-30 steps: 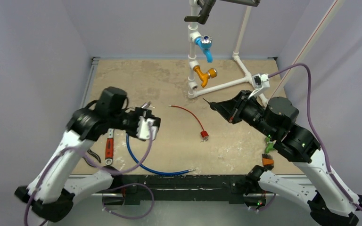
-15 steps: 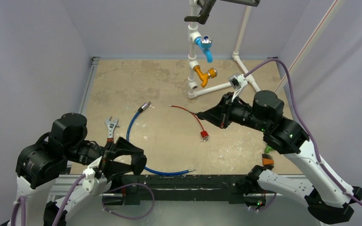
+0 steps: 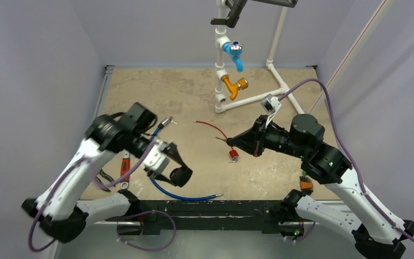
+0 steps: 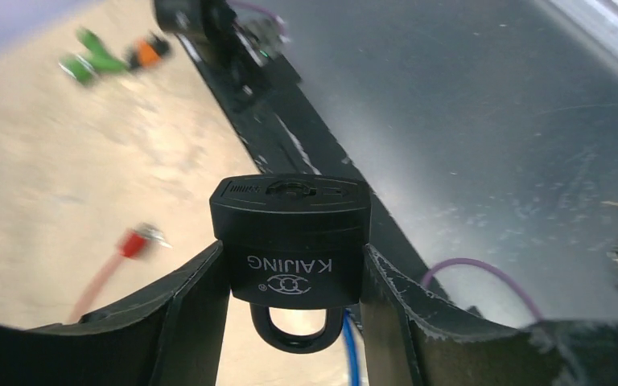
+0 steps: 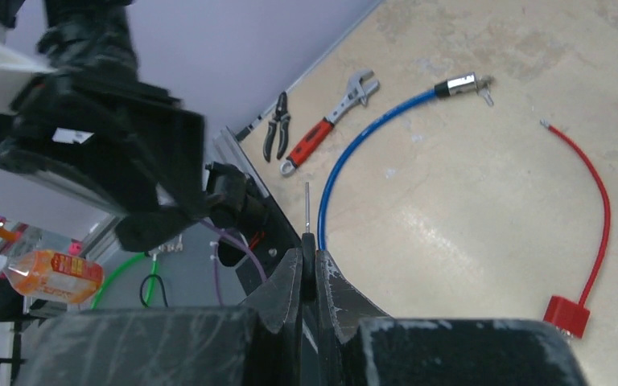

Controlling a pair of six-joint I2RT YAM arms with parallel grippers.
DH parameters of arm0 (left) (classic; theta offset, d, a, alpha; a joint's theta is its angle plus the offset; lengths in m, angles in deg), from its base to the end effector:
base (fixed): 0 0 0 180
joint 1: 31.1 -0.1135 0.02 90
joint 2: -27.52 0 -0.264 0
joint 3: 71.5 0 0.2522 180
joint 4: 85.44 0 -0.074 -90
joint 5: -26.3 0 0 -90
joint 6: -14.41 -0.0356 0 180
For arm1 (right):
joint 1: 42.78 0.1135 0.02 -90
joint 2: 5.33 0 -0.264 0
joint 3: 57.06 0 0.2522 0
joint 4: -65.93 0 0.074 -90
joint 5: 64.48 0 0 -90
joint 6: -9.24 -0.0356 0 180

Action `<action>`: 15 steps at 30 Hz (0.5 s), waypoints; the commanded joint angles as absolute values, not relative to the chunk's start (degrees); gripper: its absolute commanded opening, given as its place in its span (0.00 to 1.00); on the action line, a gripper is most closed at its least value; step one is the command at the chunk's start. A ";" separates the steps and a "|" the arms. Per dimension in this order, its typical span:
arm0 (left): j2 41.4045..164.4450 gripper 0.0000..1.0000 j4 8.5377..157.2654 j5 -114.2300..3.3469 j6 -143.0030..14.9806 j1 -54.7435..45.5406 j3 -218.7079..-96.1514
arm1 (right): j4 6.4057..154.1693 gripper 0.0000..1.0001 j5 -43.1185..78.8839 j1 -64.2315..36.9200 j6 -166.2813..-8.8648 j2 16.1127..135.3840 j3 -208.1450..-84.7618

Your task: Unlock with the key

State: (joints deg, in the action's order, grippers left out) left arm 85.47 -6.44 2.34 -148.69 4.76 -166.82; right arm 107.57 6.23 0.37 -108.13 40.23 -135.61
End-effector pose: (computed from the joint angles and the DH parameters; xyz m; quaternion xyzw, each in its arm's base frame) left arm 0.0779 -0.0964 0.4111 0.7367 0.3731 -0.4417 0.3506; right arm 0.1036 0.1133 0.4231 -0.2108 0.7256 0.4747 0.4513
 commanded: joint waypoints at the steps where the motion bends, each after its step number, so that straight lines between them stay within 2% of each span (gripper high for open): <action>1: 99.03 0.00 -21.87 4.87 -152.09 5.52 -162.40 | 105.38 0.00 4.78 0.26 -108.17 36.16 -131.18; 15: 107.50 0.00 -21.84 -3.90 -151.75 16.88 -161.88 | 108.86 0.00 2.91 0.21 -105.14 31.32 -127.45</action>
